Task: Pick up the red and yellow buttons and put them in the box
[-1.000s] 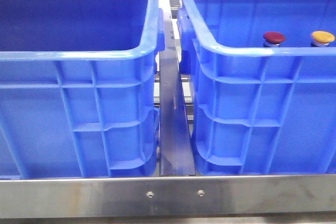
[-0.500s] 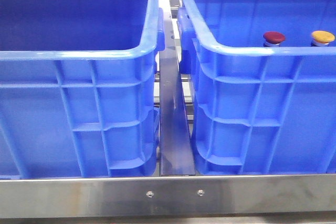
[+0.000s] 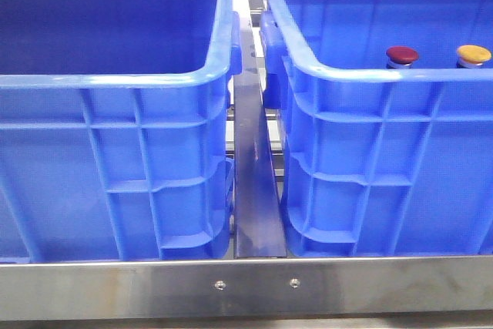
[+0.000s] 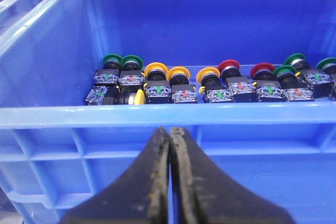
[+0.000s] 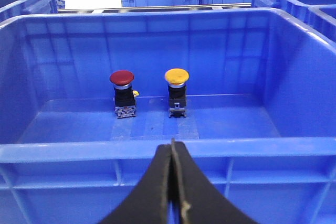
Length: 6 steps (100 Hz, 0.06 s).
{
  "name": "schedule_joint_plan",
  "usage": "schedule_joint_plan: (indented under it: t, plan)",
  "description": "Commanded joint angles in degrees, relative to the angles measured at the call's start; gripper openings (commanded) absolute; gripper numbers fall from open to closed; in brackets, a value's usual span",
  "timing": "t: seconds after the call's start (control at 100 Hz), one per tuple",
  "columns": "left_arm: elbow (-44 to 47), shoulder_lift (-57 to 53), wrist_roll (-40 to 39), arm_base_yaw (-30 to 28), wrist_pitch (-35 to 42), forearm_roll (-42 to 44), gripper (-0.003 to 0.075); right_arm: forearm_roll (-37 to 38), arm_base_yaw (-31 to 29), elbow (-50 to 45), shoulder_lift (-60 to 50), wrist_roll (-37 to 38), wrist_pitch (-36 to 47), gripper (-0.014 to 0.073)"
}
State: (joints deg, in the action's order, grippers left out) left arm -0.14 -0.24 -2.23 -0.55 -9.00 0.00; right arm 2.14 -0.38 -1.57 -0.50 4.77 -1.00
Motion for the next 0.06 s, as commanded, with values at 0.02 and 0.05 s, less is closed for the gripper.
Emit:
schedule_joint_plan:
  t: [0.02, 0.05]
  plan:
    - [2.7, -1.9, -0.1, -0.2, 4.9, -0.7, -0.0019, 0.8, -0.2, 1.1, -1.5, -0.1, 4.2, -0.0068]
    - [2.7, -1.9, -0.1, -0.2, 4.9, -0.7, -0.0019, 0.8, -0.2, 1.1, -1.5, -0.1, 4.2, -0.0068]
